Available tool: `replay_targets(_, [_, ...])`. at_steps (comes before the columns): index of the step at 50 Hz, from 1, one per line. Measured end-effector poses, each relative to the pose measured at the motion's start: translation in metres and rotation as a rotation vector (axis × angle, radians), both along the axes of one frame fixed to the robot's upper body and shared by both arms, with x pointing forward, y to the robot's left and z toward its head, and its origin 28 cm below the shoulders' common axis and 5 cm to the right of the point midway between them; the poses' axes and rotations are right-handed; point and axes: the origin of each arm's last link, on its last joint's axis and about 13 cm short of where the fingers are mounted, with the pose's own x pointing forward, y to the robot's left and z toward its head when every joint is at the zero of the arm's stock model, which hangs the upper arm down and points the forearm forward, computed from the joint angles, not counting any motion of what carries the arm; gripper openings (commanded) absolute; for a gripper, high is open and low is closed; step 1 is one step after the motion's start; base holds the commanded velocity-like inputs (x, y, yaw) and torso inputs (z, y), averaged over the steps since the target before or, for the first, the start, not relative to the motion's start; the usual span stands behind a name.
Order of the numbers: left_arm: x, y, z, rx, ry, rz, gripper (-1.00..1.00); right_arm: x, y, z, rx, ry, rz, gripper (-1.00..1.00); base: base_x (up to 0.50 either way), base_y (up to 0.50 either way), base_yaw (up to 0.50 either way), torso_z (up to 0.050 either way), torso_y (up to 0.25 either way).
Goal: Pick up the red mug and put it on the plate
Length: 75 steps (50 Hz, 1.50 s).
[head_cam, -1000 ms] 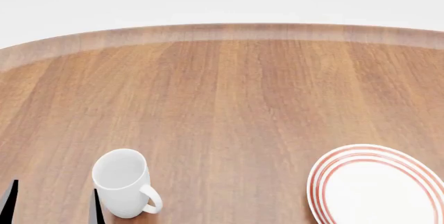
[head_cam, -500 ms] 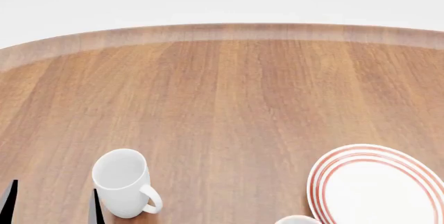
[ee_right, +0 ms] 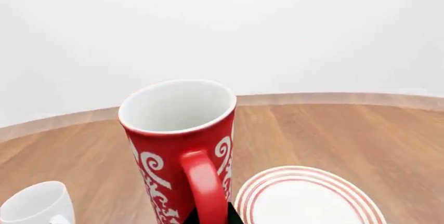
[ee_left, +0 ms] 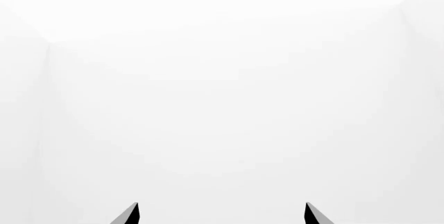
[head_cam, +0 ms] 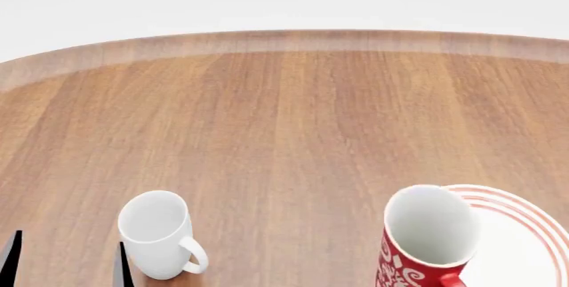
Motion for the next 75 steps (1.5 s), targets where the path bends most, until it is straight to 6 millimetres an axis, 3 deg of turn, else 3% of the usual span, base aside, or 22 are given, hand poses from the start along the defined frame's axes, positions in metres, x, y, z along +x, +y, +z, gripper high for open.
replay_targets(13, [0.000, 0.000, 0.000, -0.001, -0.005, 0.000, 1.00, 0.018, -0.006, 0.026, 0.005, 0.019, -0.034, -1.00, 0.00, 0.00, 0.00, 0.000, 0.000])
replay_targets(39, [0.000, 0.000, 0.000, -0.002, -0.014, 0.000, 1.00, 0.045, -0.013, 0.055, -0.012, 0.039, -0.128, -1.00, 0.00, 0.00, 0.00, 0.000, 0.000])
replay_targets(63, [0.000, 0.000, 0.000, -0.001, -0.017, 0.000, 1.00, 0.053, -0.017, 0.061, -0.010, 0.041, -0.170, -1.00, 0.00, 0.00, 0.00, 0.000, 0.000])
replay_targets(75, [0.000, 0.000, 0.000, 0.003, -0.015, -0.003, 1.00, 0.072, -0.035, 0.061, -0.079, 0.060, -0.134, -1.00, 0.00, 0.00, 0.00, 0.000, 0.001])
